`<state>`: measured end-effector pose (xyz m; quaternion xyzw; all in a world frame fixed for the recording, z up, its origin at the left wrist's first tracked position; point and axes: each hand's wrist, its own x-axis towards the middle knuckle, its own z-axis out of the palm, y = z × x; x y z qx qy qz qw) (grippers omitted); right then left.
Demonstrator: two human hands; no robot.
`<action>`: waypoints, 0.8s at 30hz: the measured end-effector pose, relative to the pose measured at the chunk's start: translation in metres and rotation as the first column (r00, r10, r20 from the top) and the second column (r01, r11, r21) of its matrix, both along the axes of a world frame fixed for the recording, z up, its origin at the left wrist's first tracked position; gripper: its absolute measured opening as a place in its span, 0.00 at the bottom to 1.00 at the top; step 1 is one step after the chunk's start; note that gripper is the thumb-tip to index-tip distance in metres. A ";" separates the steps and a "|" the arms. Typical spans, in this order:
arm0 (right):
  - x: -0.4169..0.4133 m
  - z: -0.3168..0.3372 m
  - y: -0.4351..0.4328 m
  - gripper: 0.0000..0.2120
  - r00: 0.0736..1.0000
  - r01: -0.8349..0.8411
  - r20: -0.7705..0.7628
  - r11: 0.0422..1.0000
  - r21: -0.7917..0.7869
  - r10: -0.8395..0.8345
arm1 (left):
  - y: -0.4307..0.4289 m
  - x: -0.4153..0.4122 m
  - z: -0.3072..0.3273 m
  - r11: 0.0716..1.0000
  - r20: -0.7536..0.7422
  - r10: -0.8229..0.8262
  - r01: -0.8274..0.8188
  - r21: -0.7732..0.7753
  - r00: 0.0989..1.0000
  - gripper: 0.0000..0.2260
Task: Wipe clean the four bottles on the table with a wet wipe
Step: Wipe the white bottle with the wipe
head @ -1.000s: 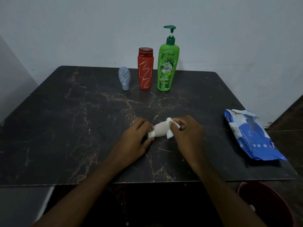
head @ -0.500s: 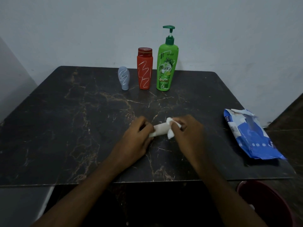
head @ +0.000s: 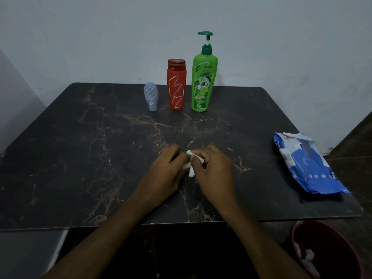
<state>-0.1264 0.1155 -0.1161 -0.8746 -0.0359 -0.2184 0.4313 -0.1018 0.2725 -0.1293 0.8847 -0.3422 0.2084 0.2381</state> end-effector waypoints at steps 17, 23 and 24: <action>0.013 0.006 -0.018 0.03 0.991 0.065 -0.122 0.997 0.050 -0.058 | 0.000 0.001 -0.002 0.998 0.067 -0.029 0.026 0.051 0.997 0.10; 0.013 0.004 -0.019 0.05 0.996 0.005 -0.085 1.000 -0.013 -0.006 | 0.001 0.000 -0.002 0.999 0.050 -0.024 0.022 0.035 0.998 0.08; 0.016 0.003 -0.028 0.06 0.991 0.034 -0.128 0.999 -0.005 -0.034 | 0.001 0.000 -0.002 1.000 0.039 -0.019 0.018 0.024 0.999 0.08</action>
